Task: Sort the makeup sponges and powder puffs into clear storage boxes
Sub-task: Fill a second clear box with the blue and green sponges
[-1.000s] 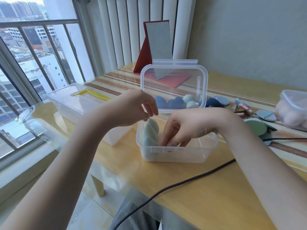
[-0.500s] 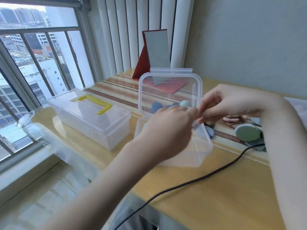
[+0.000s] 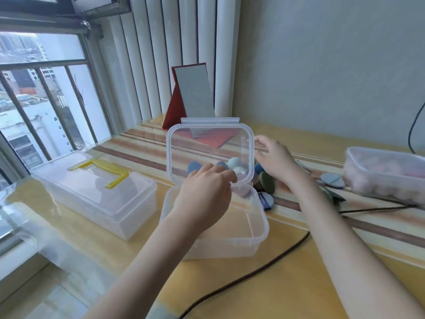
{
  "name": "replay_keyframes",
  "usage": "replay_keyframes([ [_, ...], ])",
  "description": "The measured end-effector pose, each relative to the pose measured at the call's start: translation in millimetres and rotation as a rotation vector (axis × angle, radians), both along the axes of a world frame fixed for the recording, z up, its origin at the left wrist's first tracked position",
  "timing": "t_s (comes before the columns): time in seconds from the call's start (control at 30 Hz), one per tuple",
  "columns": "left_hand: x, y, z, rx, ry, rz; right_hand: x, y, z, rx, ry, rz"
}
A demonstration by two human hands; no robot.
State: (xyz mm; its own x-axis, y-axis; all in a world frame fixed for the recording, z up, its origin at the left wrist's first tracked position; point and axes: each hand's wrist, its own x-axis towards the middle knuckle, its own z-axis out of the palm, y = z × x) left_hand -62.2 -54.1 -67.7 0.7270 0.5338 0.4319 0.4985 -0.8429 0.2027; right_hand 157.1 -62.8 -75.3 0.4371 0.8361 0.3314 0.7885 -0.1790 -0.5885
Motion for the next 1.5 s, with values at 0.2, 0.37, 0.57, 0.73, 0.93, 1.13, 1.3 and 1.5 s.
replay_keyframes([
  [0.2, 0.4, 3.4, -0.7, -0.047, -0.009, 0.016, -0.1, 41.4, -13.7, -0.484, -0.159, 0.119],
  [0.37, 0.1, 3.9, -0.4, -0.073, -0.026, 0.013, -4.2, 36.0, -10.7, -0.307, -0.007, 0.104],
  [0.57, -1.1, 2.4, 1.3, -0.140, -0.144, -0.006, 10.7, -1.7, 9.0, 0.320, 0.443, -0.011],
  [0.73, -3.8, -0.7, 1.1, -0.242, -0.345, -0.079, 5.3, -37.6, 62.0, 0.461, 0.620, 0.266],
  [0.93, -6.2, 0.8, 5.1, -0.328, -0.498, -0.146, -67.2, -38.4, 85.1, 0.056, 0.327, 0.507],
  [1.13, -6.1, 2.1, 4.0, -0.327, -0.609, -0.100, -68.7, -36.5, 82.7, 0.038, 0.407, 0.532],
  [1.3, -7.2, 5.5, 0.8, -0.273, -0.611, 0.033, -14.2, -23.6, 54.7, 0.426, 0.084, -0.064],
  [1.5, -7.6, 5.4, -0.3, -0.189, -0.540, 0.135, -24.4, 0.6, -1.5, -0.344, -0.070, 0.173],
])
